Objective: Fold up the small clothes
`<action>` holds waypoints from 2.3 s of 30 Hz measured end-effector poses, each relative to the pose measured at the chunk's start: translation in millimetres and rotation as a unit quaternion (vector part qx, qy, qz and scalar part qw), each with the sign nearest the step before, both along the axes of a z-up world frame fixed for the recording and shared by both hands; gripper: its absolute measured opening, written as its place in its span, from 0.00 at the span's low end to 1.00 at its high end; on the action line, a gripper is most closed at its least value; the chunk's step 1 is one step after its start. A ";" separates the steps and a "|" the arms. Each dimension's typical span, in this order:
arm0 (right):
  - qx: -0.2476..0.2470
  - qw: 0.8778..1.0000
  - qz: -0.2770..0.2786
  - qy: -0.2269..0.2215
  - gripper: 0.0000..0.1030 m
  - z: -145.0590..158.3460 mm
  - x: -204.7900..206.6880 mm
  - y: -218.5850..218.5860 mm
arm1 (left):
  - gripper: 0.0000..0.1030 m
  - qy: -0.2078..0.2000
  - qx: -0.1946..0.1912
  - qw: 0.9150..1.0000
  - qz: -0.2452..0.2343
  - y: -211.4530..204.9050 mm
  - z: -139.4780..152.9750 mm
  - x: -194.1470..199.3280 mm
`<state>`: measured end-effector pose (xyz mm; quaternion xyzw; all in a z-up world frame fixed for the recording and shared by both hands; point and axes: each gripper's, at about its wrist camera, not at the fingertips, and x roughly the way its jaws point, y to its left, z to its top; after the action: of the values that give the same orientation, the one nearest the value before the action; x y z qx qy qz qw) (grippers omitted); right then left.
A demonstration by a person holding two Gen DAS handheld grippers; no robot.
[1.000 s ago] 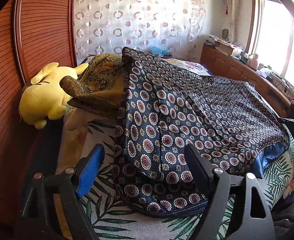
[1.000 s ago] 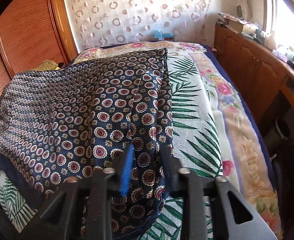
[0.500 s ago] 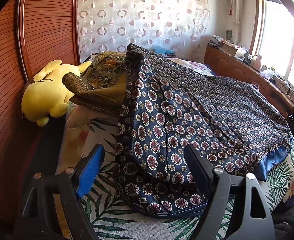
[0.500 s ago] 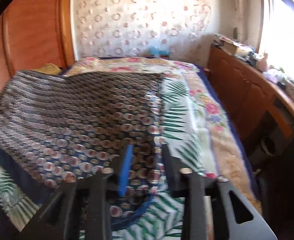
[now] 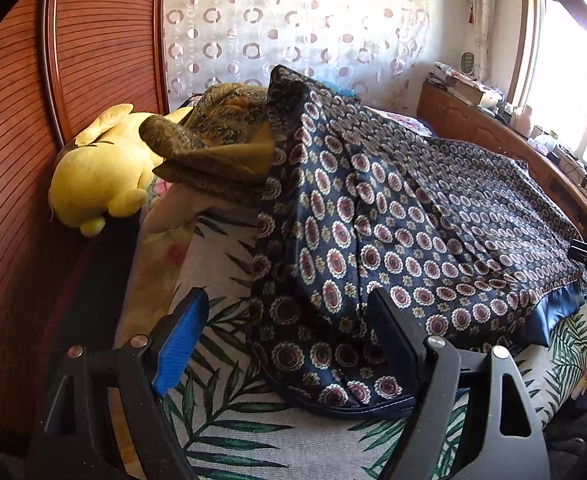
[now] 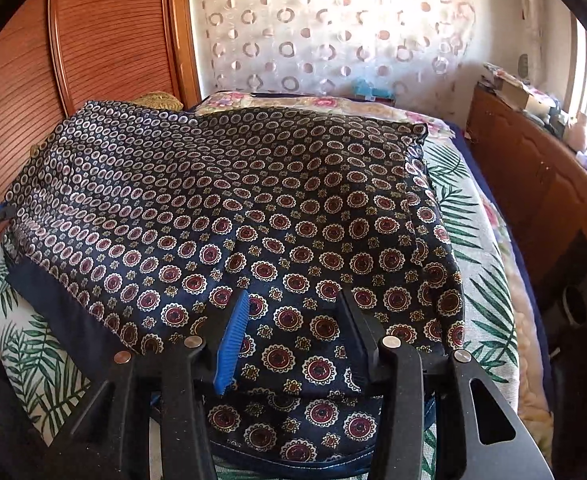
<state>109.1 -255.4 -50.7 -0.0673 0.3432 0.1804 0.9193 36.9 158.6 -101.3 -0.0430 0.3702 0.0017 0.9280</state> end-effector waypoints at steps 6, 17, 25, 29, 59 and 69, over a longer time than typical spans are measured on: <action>0.004 1.000 -0.009 0.010 0.45 -3.8 -1.6 -3.8 | 0.80 0.015 -0.004 1.000 0.005 1.8 -8.4 4.6; -0.007 1.000 -0.005 0.025 0.55 -6.0 13.7 7.0 | 0.80 0.035 0.007 0.999 0.005 -2.1 -18.3 9.1; -0.025 0.999 0.006 0.030 0.68 -10.0 18.1 20.6 | 0.68 0.029 -0.020 0.999 -0.007 -2.9 -14.7 12.0; -0.025 0.999 0.006 0.030 0.69 -9.1 19.4 20.6 | 0.56 0.027 -0.037 0.999 -0.003 1.3 -12.4 16.3; -0.024 0.999 0.007 0.029 0.70 -9.7 18.3 20.1 | 0.04 -0.109 -0.048 0.978 -0.170 -123.1 102.6 50.3; -0.024 0.999 0.006 0.029 0.70 -9.3 18.3 18.9 | 0.04 -0.127 -0.054 0.960 -0.245 -199.9 126.3 71.2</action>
<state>127.4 -236.5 -60.0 -0.0864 0.3735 0.1793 0.9060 108.1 -41.3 25.0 -0.0010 0.2479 -0.2508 0.9358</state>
